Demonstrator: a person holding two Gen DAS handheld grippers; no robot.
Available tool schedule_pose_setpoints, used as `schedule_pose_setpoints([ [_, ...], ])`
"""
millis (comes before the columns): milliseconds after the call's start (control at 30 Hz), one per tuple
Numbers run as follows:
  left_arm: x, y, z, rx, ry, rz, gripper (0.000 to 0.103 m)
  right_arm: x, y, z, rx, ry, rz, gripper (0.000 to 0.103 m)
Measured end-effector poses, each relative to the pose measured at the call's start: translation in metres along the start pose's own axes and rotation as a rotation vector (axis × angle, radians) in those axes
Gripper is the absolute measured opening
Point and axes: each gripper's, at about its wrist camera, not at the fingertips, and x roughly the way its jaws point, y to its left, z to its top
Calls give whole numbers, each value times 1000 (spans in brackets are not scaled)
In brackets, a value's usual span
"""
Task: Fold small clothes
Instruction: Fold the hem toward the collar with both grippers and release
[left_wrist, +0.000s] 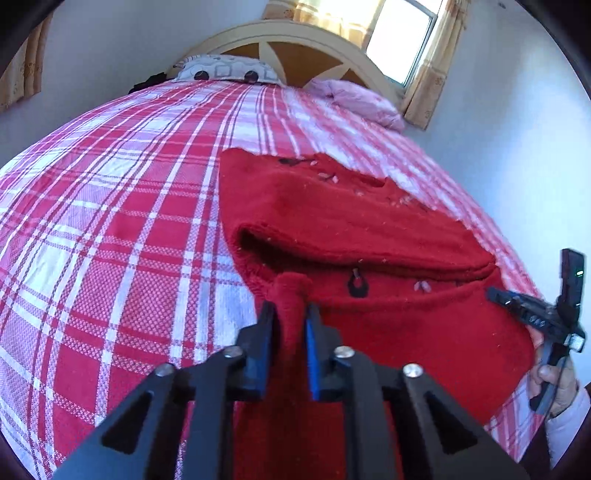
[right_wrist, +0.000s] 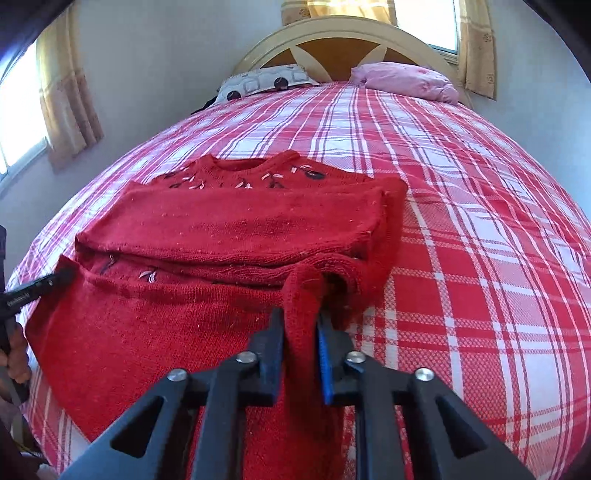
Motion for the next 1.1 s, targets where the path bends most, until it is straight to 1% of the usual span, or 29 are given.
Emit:
schedule_pose_setpoints([
  [67, 1, 0, 0, -2, 7, 16, 11, -8, -2, -2, 24, -15, 3, 7],
  [167, -10, -3, -2, 30, -19, 35, 10, -26, -3, -7, 70, -49, 32, 7],
  [233, -21, -6, -5, 63, -44, 68, 10, -41, -3, -10, 86, -82, 47, 7],
  [267, -25, -5, -6, 66, -54, 71, 9, -47, -2, -11, 91, -95, 54, 7],
  [333, -36, -2, -7, 49, -84, 48, 8, -60, -1, -12, 106, -125, 74, 7],
  [367, -44, -1, -7, 33, -106, 24, 8, -67, 0, -12, 110, -143, 75, 7],
  [433, -55, -1, -5, 15, -143, 4, 8, -77, 1, -10, 112, -173, 80, 7],
  [567, -74, -6, 1, 7, -207, -33, 8, -95, 5, -4, 107, -228, 88, 7],
  [700, -69, -12, 15, 16, -200, -31, 8, -97, 6, 8, 94, -247, 77, 7],
  [867, -59, -12, 34, -21, -197, 2, 8, -93, 4, 24, 87, -259, 64, 7],
  [933, -56, -10, 42, -36, -200, 13, 8, -89, 3, 36, 76, -264, 59, 7],
  [1033, -48, -7, 62, -68, -199, 15, 8, -80, 1, 56, 60, -269, 47, 7],
  [1100, -40, -5, 78, -73, -199, 31, 8, -69, -4, 73, 71, -267, 42, 7],
])
